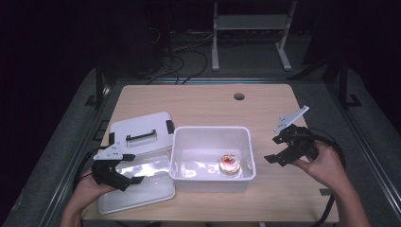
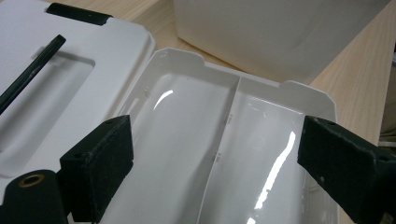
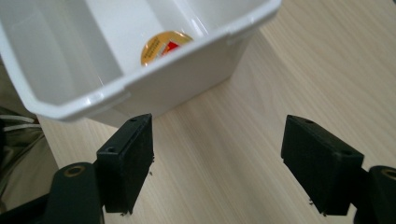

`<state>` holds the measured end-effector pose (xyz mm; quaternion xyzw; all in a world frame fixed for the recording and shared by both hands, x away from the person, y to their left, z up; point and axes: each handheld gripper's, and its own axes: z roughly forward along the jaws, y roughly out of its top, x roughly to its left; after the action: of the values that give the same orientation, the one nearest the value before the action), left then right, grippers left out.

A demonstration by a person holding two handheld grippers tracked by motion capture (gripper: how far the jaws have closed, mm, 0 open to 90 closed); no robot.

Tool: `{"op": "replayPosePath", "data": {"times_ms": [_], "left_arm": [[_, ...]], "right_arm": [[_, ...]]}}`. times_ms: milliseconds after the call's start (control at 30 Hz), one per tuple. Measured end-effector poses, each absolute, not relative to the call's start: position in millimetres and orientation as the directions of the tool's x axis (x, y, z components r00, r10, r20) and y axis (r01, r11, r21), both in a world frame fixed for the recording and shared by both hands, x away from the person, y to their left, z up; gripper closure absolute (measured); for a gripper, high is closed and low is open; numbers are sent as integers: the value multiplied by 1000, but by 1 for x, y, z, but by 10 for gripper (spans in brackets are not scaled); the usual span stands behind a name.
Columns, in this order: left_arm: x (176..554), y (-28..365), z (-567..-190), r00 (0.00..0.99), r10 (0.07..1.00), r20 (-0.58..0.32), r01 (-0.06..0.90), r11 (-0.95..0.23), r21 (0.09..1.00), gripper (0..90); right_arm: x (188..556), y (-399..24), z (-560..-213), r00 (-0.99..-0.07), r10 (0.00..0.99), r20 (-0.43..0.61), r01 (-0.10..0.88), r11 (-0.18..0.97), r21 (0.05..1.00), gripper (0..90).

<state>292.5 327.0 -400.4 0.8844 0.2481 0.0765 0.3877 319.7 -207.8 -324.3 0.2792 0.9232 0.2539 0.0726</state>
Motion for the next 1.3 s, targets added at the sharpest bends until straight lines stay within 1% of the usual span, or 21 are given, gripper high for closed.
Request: {"op": "replayPosePath", "data": {"times_ms": [533, 833, 933, 1033, 1133, 1200, 1267, 1300], "left_arm": [[293, 321, -404, 872, 487, -57, 380, -598, 705, 104], [296, 314, -407, 887, 458, -59, 375, -641, 669, 152], [295, 311, -409, 898, 439, -34, 357, -680, 641, 204], [295, 310, -409, 908, 420, -17, 337, -703, 626, 238], [294, 313, -405, 914, 405, -16, 327, -712, 622, 325], [296, 314, -406, 914, 406, -22, 339, -732, 591, 373], [294, 314, -408, 918, 397, 2, 325, -755, 569, 422], [293, 313, -410, 918, 396, 12, 324, -767, 555, 430]], "right_arm": [[301, -235, -381, -793, 606, 63, 544, 658, 521, 231], [288, -245, -404, -769, 633, 88, 574, 622, 533, 219], [284, -247, -411, -765, 638, 91, 575, 612, 543, 216], [281, -247, -417, -756, 646, 101, 585, 600, 546, 210], [279, -247, -422, -753, 649, 110, 593, 597, 540, 211], [277, -245, -423, -754, 648, 110, 594, 601, 535, 211], [276, -243, -423, -759, 643, 101, 587, 609, 534, 211], [276, -243, -423, -759, 643, 98, 586, 610, 533, 211]]}}
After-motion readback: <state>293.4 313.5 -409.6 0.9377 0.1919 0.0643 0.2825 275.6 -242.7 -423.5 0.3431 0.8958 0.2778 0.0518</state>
